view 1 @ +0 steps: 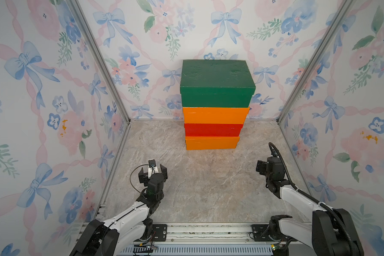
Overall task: Stack the shoeboxes
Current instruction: Reset both arms
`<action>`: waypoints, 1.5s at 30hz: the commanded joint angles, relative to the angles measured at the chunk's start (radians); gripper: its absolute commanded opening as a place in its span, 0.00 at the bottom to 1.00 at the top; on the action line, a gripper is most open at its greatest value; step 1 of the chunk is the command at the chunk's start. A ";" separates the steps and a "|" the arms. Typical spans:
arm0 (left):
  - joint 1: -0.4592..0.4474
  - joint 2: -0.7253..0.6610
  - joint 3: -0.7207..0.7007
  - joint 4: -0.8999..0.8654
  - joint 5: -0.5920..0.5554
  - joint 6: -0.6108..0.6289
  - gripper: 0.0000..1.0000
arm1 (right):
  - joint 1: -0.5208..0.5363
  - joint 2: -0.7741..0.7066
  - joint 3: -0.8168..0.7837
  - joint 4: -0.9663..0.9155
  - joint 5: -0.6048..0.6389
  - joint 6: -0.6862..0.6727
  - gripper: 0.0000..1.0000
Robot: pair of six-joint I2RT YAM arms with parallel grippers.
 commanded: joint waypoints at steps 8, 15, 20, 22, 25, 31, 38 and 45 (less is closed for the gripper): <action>0.044 0.045 -0.010 0.138 0.088 0.031 0.98 | 0.010 0.028 0.003 0.102 0.019 -0.023 0.97; 0.051 0.078 -0.017 0.217 0.101 0.050 0.98 | 0.010 0.025 -0.019 0.163 0.015 -0.028 0.97; 0.057 0.103 -0.017 0.260 0.108 0.060 0.98 | 0.008 0.025 -0.033 0.206 0.015 -0.032 0.97; 0.059 0.110 -0.019 0.279 0.111 0.063 0.98 | 0.008 0.026 -0.035 0.217 0.013 -0.032 0.97; 0.061 0.123 -0.023 0.310 0.117 0.067 0.98 | 0.006 0.019 -0.056 0.263 0.013 -0.033 0.97; 0.064 0.149 -0.027 0.368 0.123 0.076 0.98 | 0.006 0.035 -0.076 0.344 -0.002 -0.031 0.97; 0.068 0.187 -0.039 0.461 0.131 0.098 0.98 | 0.008 0.071 -0.086 0.435 -0.025 -0.030 0.97; 0.076 0.230 -0.044 0.546 0.144 0.109 0.98 | 0.011 0.121 -0.087 0.520 -0.068 -0.044 0.97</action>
